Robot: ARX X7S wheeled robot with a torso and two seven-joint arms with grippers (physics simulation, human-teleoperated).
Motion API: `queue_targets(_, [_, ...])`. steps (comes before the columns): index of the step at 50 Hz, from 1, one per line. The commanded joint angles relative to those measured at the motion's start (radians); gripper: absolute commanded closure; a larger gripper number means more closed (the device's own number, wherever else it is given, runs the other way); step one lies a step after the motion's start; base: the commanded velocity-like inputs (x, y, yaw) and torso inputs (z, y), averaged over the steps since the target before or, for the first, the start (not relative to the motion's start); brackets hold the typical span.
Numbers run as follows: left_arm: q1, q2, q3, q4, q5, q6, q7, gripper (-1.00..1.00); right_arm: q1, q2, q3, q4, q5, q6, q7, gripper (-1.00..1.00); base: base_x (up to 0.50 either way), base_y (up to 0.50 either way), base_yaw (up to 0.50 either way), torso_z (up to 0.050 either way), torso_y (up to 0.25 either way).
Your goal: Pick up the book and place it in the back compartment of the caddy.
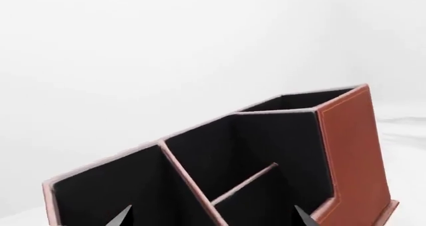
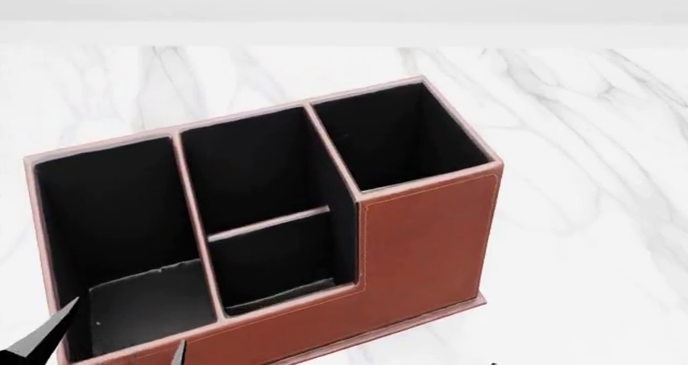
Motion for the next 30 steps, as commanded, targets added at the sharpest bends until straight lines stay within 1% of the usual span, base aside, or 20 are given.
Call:
queue_targets(1, [-0.082, -0.052, 0.035, -0.006, -0.049, -0.123, 0.112, -1.00, 0.000, 0.005, -0.002, -0.002, 0.005, -0.001, 0.003, -1.00, 0.00, 0.00, 0.00, 0.000, 0.000])
queue_targets(2, [-0.096, -0.072, 0.048, -0.003, -0.117, -0.132, 0.191, -1.00, 0.002, 0.004, -0.004, 0.000, 0.004, -0.001, 0.003, -1.00, 0.00, 0.00, 0.00, 0.000, 0.000])
queue_targets(3, [-0.100, -0.073, 0.047, -0.006, -0.115, -0.136, 0.189, -1.00, 0.002, 0.004, -0.004, 0.001, 0.003, -0.001, 0.003, -1.00, 0.00, 0.00, 0.00, 0.000, 0.000])
queue_targets(6, [-0.119, -0.092, 0.054, -0.015, -0.176, -0.142, 0.261, -1.00, 0.006, 0.003, -0.006, 0.005, 0.003, 0.002, 0.004, -1.00, 0.00, 0.00, 0.00, 0.000, 0.000])
queue_targets(8, [-0.124, -0.092, 0.045, -0.025, -0.201, -0.134, 0.275, -1.00, 0.007, 0.004, -0.007, 0.007, 0.003, 0.001, 0.004, -1.00, 0.00, 0.00, 0.00, 0.000, 0.000])
queue_targets(9, [-0.131, -0.102, 0.048, -0.029, -0.237, -0.130, 0.318, -1.00, 0.009, 0.003, -0.008, 0.010, 0.002, 0.001, 0.004, -1.00, 0.00, 0.00, 0.00, 0.000, 0.000])
queue_targets(10, [-0.131, -0.103, 0.048, -0.030, -0.237, -0.129, 0.319, -1.00, 0.009, 0.003, -0.008, 0.010, 0.002, 0.001, 0.004, -1.00, 0.00, 0.00, 0.00, 0.000, 0.000])
queue_targets(12, [-0.137, -0.117, 0.049, -0.033, -0.311, -0.124, 0.391, -1.00, 0.014, 0.004, -0.010, 0.016, 0.004, 0.001, 0.003, -1.00, 0.00, 0.00, 0.00, 0.000, 0.000])
queue_targets(15, [-0.151, -0.121, 0.048, -0.061, -0.369, -0.113, 0.455, -1.00, 0.018, 0.003, -0.013, 0.021, 0.005, 0.003, 0.003, -1.00, 0.00, 0.00, 0.00, 0.000, 0.000])
queue_targets(17, [-0.156, -0.121, 0.044, -0.072, -0.391, -0.105, 0.477, -1.00, 0.020, 0.003, -0.014, 0.023, 0.004, 0.004, 0.003, -1.00, 0.00, 0.00, 0.00, 0.000, 0.000])
queue_targets(19, [-0.165, -0.128, 0.048, -0.087, -0.436, -0.100, 0.536, -1.00, 0.023, 0.003, -0.016, 0.026, 0.004, 0.006, 0.003, -1.00, 0.00, 0.00, 0.00, 0.000, 0.000])
queue_targets(21, [-0.169, -0.132, 0.053, -0.091, -0.443, -0.104, 0.552, -1.00, 0.021, 0.004, -0.016, 0.024, 0.003, 0.006, 0.004, -1.00, 0.00, 0.00, 0.00, 0.000, 0.000])
queue_targets(23, [-0.173, -0.123, 0.052, -0.105, -0.432, -0.100, 0.542, -1.00, 0.021, 0.004, -0.016, 0.024, 0.002, 0.007, 0.005, -1.00, 0.00, 0.00, 0.00, 0.000, 0.000])
queue_targets(29, [-0.180, -0.142, 0.093, -0.106, -0.441, -0.125, 0.608, -1.00, 0.023, 0.006, -0.017, 0.027, 0.004, 0.007, 0.007, -1.00, 0.00, 0.00, 0.00, 0.000, 0.000])
queue_targets(30, [-0.186, -0.151, 0.109, -0.105, -0.449, -0.141, 0.639, -1.00, 0.022, 0.006, -0.017, 0.026, 0.004, 0.006, 0.008, -1.00, 0.00, 0.00, 0.00, 0.000, 0.000])
